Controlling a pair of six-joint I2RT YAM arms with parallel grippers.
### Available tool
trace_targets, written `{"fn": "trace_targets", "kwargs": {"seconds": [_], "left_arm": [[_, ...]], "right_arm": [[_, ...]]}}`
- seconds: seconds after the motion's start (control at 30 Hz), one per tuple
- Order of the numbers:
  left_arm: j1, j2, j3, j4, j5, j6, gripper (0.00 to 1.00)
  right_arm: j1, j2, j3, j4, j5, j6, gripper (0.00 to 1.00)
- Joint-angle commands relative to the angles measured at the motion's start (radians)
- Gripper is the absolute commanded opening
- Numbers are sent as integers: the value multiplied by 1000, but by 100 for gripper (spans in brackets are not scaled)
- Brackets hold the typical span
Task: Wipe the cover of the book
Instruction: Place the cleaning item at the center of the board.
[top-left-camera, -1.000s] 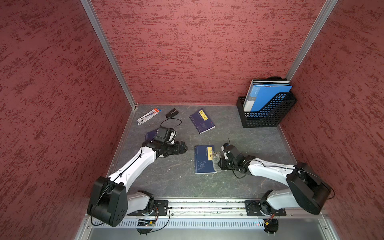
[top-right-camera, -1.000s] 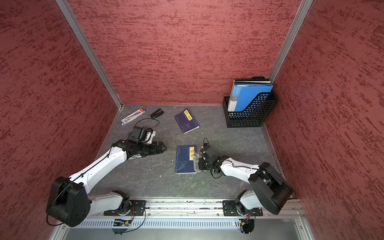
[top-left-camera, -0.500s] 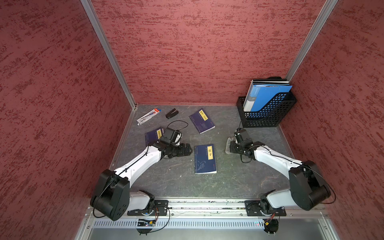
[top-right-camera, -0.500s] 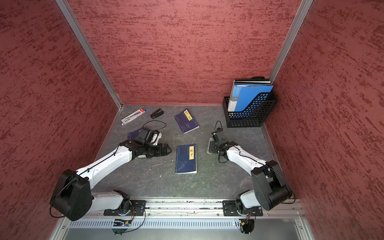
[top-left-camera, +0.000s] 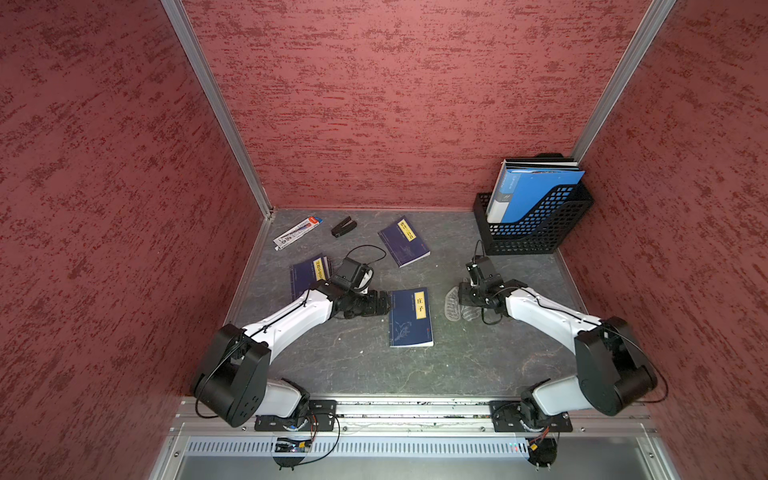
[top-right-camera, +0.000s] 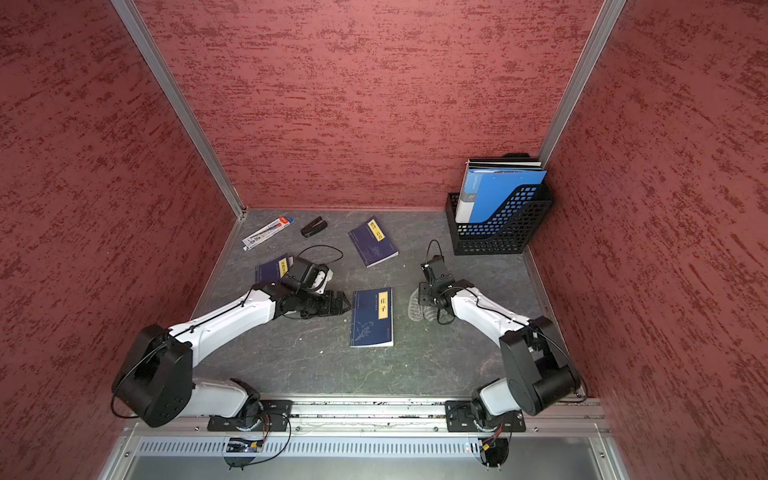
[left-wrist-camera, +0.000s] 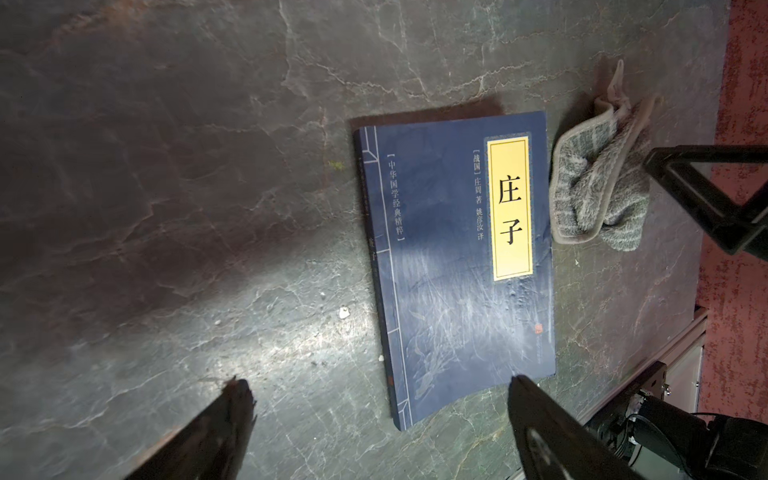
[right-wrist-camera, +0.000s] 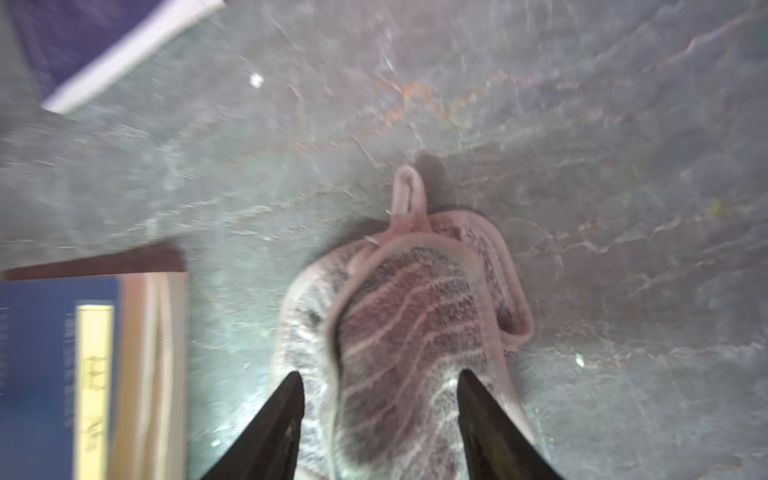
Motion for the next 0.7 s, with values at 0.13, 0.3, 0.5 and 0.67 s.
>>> {"fn": "trace_targets", "kwargs": {"seconds": [0.13,0.3,0.5,0.67], "left_arm": [[-24,28,-18,71,-11,-65,95],[-45,45,-33,98,-2,-97,93],[-79,76,-48,142,3,-148,90],[-100,113,-68,181,5,-178,88]], "right_arm": [[138,-45,47,31,-126,28,59],[222,14,25,98,-167,78,56],[269,72,-22,161,-194,129,54],[283,100,-59,182,-192,156,46]]}}
